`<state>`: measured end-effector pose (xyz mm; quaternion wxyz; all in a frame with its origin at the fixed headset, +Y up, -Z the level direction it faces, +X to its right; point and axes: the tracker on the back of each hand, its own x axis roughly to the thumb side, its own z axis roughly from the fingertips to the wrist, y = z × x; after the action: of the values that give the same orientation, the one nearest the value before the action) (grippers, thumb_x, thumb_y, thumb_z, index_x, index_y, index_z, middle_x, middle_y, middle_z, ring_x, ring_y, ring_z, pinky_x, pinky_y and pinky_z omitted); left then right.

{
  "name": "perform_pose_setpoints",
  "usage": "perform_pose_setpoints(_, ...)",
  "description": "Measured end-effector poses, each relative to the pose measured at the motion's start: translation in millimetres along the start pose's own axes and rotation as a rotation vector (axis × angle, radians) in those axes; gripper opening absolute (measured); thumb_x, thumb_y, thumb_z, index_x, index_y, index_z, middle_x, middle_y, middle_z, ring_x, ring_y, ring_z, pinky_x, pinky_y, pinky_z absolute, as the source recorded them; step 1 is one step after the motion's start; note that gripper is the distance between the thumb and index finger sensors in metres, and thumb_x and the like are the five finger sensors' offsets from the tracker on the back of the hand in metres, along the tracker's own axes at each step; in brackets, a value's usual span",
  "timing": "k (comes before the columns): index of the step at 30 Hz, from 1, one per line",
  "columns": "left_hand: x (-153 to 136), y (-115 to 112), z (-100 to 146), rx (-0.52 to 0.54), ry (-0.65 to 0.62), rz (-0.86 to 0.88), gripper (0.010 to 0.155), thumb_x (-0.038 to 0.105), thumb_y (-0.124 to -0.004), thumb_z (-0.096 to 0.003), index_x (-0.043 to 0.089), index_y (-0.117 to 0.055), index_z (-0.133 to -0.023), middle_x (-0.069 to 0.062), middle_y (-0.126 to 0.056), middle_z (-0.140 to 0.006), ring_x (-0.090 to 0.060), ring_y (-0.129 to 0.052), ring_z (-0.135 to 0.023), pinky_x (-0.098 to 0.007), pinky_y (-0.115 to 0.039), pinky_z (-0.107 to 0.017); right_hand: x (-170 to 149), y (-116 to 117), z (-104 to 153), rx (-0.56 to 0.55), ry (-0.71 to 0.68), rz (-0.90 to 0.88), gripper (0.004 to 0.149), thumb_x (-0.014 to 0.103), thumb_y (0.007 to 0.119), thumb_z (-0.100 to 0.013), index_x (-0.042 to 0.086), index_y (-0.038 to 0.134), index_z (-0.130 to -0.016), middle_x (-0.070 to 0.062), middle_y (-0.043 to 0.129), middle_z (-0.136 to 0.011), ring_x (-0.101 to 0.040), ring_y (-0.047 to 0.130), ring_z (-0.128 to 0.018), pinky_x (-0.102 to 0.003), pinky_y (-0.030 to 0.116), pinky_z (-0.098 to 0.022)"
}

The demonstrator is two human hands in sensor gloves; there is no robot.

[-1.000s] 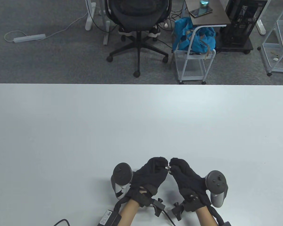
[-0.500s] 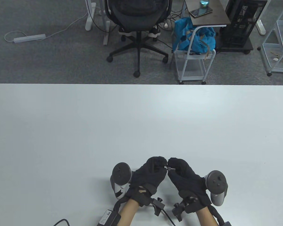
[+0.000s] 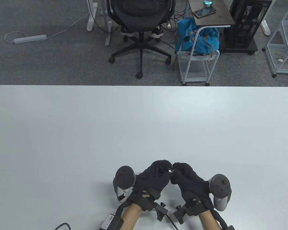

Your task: Unscrew nut from screw

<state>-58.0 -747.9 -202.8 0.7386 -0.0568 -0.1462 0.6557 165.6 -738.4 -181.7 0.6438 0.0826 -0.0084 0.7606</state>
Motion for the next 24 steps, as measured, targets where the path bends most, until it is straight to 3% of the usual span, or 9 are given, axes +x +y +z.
perform_pose_setpoints(5,-0.4,0.8,0.2,0.007,0.013,0.004,0.049,0.037,-0.087,-0.0479,0.023,-0.077,-0.093,-0.013,-0.089,-0.086,-0.030,-0.094,-0.064,-0.059,-0.077,-0.057,3.4,0.3,0.1,0.018,-0.036,0.004,0.050,0.035,0.078,-0.054,0.013,0.069,-0.098,-0.012,0.087,-0.079,-0.036,0.090,-0.065,-0.061,0.074,-0.058)
perform_pose_setpoints(8,-1.7,2.3,0.6,0.026,0.025,0.030,0.049,0.037,-0.087,-0.0472,0.023,-0.078,-0.093,-0.013,-0.089,-0.085,-0.029,-0.094,-0.063,-0.059,-0.078,-0.056,5.5,0.6,-0.6,0.058,-0.032,-0.022,0.049,0.029,0.080,-0.054,0.021,0.068,-0.100,-0.016,0.073,-0.095,-0.041,0.078,-0.081,-0.066,0.065,-0.063)
perform_pose_setpoints(12,-1.7,2.2,0.4,0.026,0.023,0.037,0.048,0.037,-0.087,-0.0474,0.024,-0.077,-0.093,-0.013,-0.089,-0.086,-0.029,-0.094,-0.064,-0.059,-0.078,-0.057,3.1,0.1,0.1,0.034,-0.024,-0.019,0.055,0.037,0.078,-0.055,0.018,0.064,-0.105,-0.020,0.068,-0.100,-0.045,0.073,-0.085,-0.067,0.062,-0.063)
perform_pose_setpoints(16,-1.4,1.4,0.1,0.019,0.013,0.027,0.048,0.037,-0.087,-0.0472,0.024,-0.077,-0.093,-0.013,-0.088,-0.086,-0.029,-0.093,-0.064,-0.059,-0.078,-0.057,-3.2,0.7,1.3,0.008,0.050,0.046,0.066,0.053,0.068,-0.056,0.007,0.065,-0.103,-0.023,0.079,-0.091,-0.048,0.081,-0.075,-0.068,0.065,-0.058)
perform_pose_setpoints(19,-1.4,1.0,0.0,0.018,0.011,0.021,0.048,0.036,-0.087,-0.0471,0.024,-0.078,-0.093,-0.013,-0.088,-0.086,-0.029,-0.094,-0.064,-0.059,-0.078,-0.057,-3.3,2.5,0.6,0.022,0.048,0.024,0.058,0.050,0.069,-0.056,0.006,0.075,-0.093,-0.013,0.092,-0.072,-0.038,0.093,-0.057,-0.063,0.074,-0.052)
perform_pose_setpoints(24,-1.8,0.4,-0.2,0.004,0.007,0.011,0.049,0.038,-0.087,-0.0479,0.024,-0.078,-0.093,-0.012,-0.089,-0.085,-0.029,-0.094,-0.063,-0.059,-0.078,-0.056,1.1,0.3,0.4,0.006,-0.005,0.029,0.054,0.042,0.073,-0.055,0.006,0.071,-0.094,-0.008,0.091,-0.069,-0.032,0.094,-0.054,-0.059,0.078,-0.053)
